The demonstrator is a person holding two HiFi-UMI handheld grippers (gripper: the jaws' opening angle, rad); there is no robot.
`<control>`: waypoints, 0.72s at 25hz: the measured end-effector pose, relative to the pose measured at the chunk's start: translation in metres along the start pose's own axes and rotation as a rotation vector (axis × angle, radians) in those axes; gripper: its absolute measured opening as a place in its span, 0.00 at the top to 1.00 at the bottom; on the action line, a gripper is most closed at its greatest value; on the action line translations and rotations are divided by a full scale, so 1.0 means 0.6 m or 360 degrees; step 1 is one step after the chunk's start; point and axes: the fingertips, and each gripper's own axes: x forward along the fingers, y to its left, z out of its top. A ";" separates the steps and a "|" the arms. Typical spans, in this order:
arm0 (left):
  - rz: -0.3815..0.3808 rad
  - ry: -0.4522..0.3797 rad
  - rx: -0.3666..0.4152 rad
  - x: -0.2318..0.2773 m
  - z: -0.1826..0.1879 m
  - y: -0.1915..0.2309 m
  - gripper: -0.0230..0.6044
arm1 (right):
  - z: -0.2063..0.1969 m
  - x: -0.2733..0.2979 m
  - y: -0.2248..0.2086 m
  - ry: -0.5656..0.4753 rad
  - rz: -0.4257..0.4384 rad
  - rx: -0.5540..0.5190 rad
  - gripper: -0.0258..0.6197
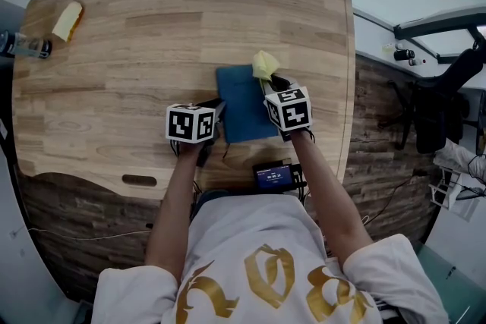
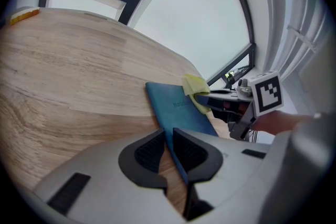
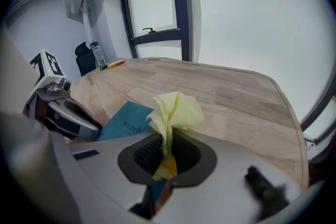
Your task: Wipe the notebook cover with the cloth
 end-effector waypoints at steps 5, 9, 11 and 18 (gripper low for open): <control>-0.0007 0.0002 -0.0004 0.000 0.000 -0.001 0.87 | 0.007 0.005 0.013 0.0007 0.0017 -0.0041 0.90; -0.0004 0.0003 -0.0003 0.000 0.001 0.000 0.87 | 0.015 0.013 0.037 0.0009 0.0058 -0.0099 0.90; -0.0004 0.0005 -0.0005 0.000 0.000 0.000 0.87 | 0.018 0.017 0.050 0.0007 0.0088 -0.0126 0.90; -0.0006 0.0005 -0.0007 0.000 0.001 0.000 0.87 | 0.033 0.030 0.086 -0.0010 0.0165 -0.0251 0.90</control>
